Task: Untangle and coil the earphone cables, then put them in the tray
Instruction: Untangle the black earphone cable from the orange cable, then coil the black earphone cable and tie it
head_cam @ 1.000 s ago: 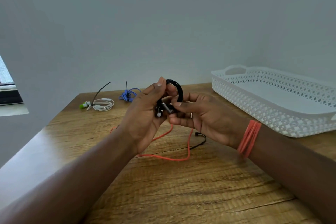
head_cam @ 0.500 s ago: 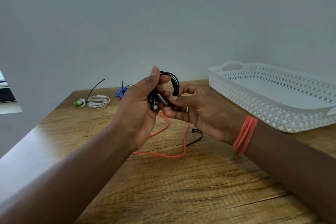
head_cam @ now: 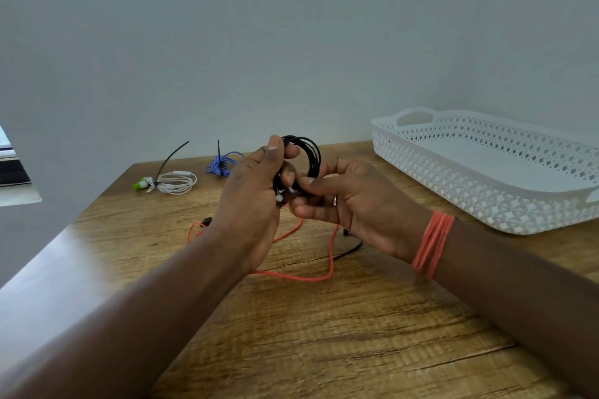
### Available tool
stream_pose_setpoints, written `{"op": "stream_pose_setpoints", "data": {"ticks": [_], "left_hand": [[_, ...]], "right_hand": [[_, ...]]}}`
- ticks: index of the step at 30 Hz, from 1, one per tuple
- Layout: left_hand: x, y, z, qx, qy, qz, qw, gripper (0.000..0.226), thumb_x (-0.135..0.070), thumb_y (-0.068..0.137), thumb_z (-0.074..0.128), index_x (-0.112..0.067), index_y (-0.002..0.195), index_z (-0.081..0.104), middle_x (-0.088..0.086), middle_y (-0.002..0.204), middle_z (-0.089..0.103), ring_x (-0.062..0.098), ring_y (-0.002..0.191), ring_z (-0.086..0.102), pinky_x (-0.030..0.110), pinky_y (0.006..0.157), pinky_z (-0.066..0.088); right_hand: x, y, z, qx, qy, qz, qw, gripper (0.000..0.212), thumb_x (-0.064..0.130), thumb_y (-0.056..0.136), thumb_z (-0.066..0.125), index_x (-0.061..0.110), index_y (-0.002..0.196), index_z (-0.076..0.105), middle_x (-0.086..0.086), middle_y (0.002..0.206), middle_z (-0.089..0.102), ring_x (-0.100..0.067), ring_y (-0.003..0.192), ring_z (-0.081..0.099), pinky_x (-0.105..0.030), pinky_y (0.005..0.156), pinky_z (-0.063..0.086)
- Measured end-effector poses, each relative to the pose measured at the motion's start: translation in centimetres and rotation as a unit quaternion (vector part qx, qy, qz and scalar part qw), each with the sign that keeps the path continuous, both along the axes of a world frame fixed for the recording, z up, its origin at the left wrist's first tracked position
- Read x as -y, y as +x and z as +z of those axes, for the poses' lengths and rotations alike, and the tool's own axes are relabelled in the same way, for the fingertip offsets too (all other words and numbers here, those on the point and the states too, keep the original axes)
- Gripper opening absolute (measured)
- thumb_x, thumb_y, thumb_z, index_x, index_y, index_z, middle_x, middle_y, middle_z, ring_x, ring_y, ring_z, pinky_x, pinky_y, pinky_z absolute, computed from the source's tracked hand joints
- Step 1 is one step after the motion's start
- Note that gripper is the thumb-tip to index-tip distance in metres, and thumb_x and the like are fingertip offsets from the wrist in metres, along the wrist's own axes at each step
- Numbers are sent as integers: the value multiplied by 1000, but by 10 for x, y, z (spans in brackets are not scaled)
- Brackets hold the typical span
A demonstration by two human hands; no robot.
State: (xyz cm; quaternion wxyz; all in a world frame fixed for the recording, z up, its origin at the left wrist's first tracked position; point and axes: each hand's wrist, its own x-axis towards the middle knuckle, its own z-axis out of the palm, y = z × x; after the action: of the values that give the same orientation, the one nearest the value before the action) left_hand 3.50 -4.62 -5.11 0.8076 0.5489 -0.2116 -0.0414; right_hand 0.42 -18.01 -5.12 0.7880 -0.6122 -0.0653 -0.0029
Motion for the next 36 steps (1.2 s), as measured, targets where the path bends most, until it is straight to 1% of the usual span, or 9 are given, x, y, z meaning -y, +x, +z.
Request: {"op": "stream_pose_setpoints", "data": {"ticks": [5, 8, 10, 15, 21, 28, 32, 34, 36], "left_hand": [[-4, 3, 3, -9, 34, 30, 999, 33, -33, 102, 39, -11, 86, 57, -5, 50, 32, 12, 60, 39, 24, 54, 42], [-8, 8, 2, 7, 112, 54, 992, 34, -35, 103, 38, -13, 85, 57, -7, 50, 31, 11, 58, 34, 26, 63, 38], [-12, 13, 2, 17, 154, 59, 986, 35, -36, 104, 37, -14, 82, 54, -7, 50, 32, 12, 58, 33, 29, 65, 34], [-22, 18, 5, 23, 198, 41, 979, 45, -28, 105, 32, -16, 62, 38, -5, 50, 29, 14, 52, 22, 35, 61, 22], [-19, 19, 9, -5, 196, 85, 977, 41, -18, 101, 33, -19, 61, 27, -2, 53, 25, 8, 37, 25, 29, 50, 21], [-15, 19, 8, -23, 206, 49, 977, 32, -14, 93, 27, -19, 62, 26, -7, 45, 27, 9, 37, 24, 28, 48, 20], [-14, 16, 6, -11, 236, 49, 971, 32, -13, 94, 27, -19, 63, 27, -8, 44, 28, 8, 39, 24, 29, 51, 19], [-13, 15, 5, -3, 241, 57, 969, 32, -11, 95, 28, -19, 63, 28, -7, 47, 28, 8, 42, 24, 27, 50, 21], [-14, 15, 3, 22, 254, 64, 965, 32, -10, 95, 27, -18, 64, 28, -3, 52, 27, 9, 45, 24, 26, 49, 22]], "right_hand": [[4, -1, 2, 42, -234, 8, 971, 32, 12, 84, 73, -2, 109, 57, -15, 79, 73, -17, 63, 65, -29, 58, 56], [19, -1, 13, 116, -408, -21, 905, 23, 17, 79, 78, 7, 97, 66, -4, 68, 70, -8, 56, 61, -20, 53, 50], [36, -1, 21, 140, -440, -43, 886, 18, 18, 76, 81, 7, 85, 69, -7, 65, 66, -8, 57, 59, -18, 55, 47], [61, -3, 25, 46, -535, 23, 843, 23, 29, 72, 83, 10, 76, 71, -4, 63, 65, -9, 56, 54, -19, 53, 41], [63, -6, 28, -74, -619, 15, 782, 48, 46, 72, 79, 1, 87, 70, 0, 63, 69, -11, 53, 63, -20, 47, 46], [53, -1, 22, -39, -613, 57, 787, 13, 27, 80, 77, 14, 81, 74, 0, 67, 64, -11, 62, 55, -24, 52, 43], [49, -1, 19, -24, -632, 47, 773, 12, 24, 86, 71, 14, 80, 71, -3, 71, 66, -10, 60, 56, -24, 55, 45], [46, -2, 19, -10, -598, 16, 802, 12, 17, 90, 66, 6, 85, 67, -8, 77, 70, -12, 62, 62, -25, 56, 50], [44, -4, 21, 2, -501, -10, 865, 8, 7, 90, 64, 1, 86, 61, -14, 79, 73, -15, 65, 69, -26, 54, 53]]}}
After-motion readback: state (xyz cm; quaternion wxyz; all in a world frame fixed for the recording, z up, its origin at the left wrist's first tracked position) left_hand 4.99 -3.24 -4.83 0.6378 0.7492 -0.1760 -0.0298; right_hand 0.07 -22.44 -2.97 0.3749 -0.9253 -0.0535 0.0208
